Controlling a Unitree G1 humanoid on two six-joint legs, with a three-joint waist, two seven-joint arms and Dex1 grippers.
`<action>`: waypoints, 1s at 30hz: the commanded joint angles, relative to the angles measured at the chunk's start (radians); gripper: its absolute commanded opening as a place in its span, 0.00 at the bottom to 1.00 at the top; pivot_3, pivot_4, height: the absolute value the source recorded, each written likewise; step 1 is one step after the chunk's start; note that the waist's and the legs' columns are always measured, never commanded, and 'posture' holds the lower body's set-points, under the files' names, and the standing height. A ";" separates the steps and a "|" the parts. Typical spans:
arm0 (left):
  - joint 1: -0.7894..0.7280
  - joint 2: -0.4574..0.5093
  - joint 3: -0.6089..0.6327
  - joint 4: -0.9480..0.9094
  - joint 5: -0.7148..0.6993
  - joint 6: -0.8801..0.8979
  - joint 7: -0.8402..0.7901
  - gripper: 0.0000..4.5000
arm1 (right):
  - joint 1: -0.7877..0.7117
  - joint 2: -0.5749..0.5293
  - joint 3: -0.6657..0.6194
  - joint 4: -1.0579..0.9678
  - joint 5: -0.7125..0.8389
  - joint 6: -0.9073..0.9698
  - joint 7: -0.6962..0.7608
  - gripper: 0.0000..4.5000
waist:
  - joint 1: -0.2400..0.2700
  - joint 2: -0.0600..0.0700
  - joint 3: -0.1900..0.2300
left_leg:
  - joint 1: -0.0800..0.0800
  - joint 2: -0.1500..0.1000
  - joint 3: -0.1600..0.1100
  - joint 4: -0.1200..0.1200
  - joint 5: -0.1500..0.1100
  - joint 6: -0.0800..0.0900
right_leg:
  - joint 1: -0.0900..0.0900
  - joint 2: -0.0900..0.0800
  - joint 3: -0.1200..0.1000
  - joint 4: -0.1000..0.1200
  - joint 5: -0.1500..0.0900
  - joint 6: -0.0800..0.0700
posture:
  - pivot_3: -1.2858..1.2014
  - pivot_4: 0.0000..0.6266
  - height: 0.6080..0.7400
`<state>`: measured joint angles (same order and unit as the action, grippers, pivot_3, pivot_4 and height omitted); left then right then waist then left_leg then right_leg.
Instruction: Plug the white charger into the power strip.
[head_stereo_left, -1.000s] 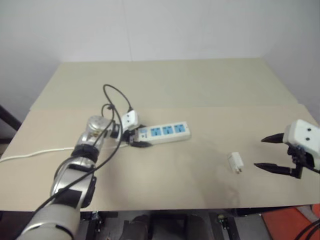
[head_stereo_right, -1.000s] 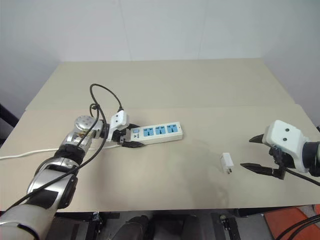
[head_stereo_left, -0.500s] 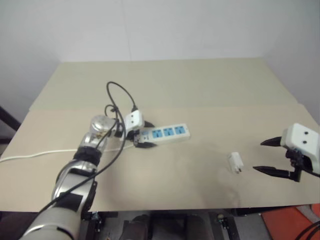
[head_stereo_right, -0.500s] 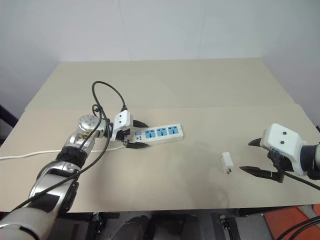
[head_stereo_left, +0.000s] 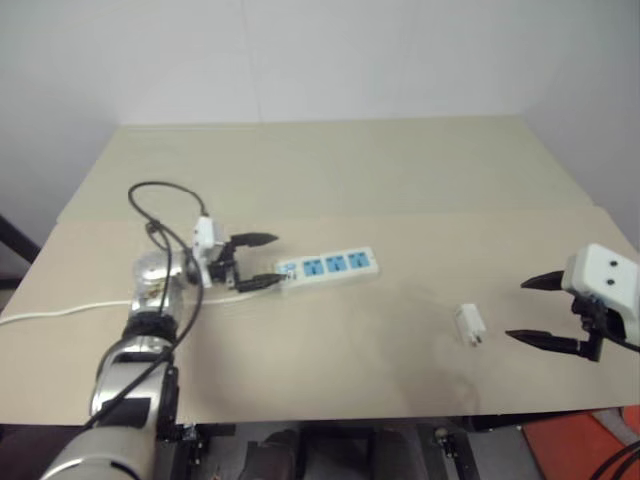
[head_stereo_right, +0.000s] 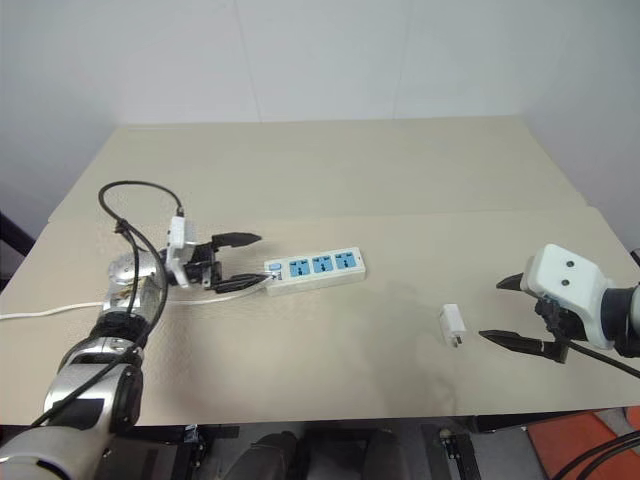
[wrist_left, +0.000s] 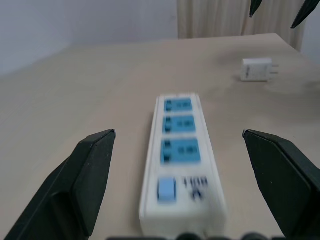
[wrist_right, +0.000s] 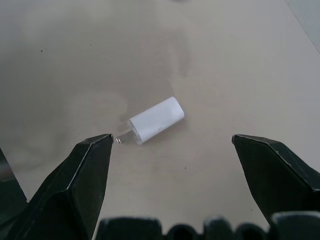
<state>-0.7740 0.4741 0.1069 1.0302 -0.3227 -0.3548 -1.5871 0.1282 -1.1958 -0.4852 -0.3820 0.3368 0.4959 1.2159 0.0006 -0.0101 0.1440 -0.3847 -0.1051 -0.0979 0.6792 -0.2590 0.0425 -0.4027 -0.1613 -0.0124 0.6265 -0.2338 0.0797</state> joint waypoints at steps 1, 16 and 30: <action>-0.012 0.017 -0.015 0.048 -0.014 -0.024 -0.027 0.99 | -0.003 0.001 -0.041 -0.023 0.011 0.018 -0.006 1.00 | 0.003 0.000 0.000 | 0.000 0.000 0.000 0.000 0.000 0.000 | 0.000 0.000 0.000 0.000 0.000 0.000 | 0.52 0.24 1.00; -0.116 -0.052 -0.019 0.234 0.084 -0.126 -0.024 0.99 | 0.044 0.002 -0.161 -0.104 0.038 0.113 0.038 1.00 | 0.008 -0.001 0.000 | -0.001 0.000 0.000 0.000 0.000 0.000 | 0.000 0.000 0.000 0.002 0.000 0.000 | 0.52 0.24 1.00; -0.162 -0.074 -0.015 0.284 0.210 -0.186 0.091 0.99 | 0.140 -0.009 -0.340 -0.187 0.046 0.218 0.143 1.00 | 0.009 -0.002 0.000 | -0.001 0.000 0.000 0.000 -0.003 0.004 | 0.001 0.000 -0.001 0.002 0.000 0.000 | 0.52 0.24 1.00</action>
<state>-0.9108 0.3958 0.0832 1.3114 -0.1228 -0.5258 -1.5079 0.2656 -1.1920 -0.7705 -0.5423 0.3767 0.6945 1.3418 0.0100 -0.0120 0.1436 -0.3853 -0.1050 -0.0980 0.6796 -0.2617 0.0469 -0.4021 -0.1613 -0.0130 0.6283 -0.2338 0.0798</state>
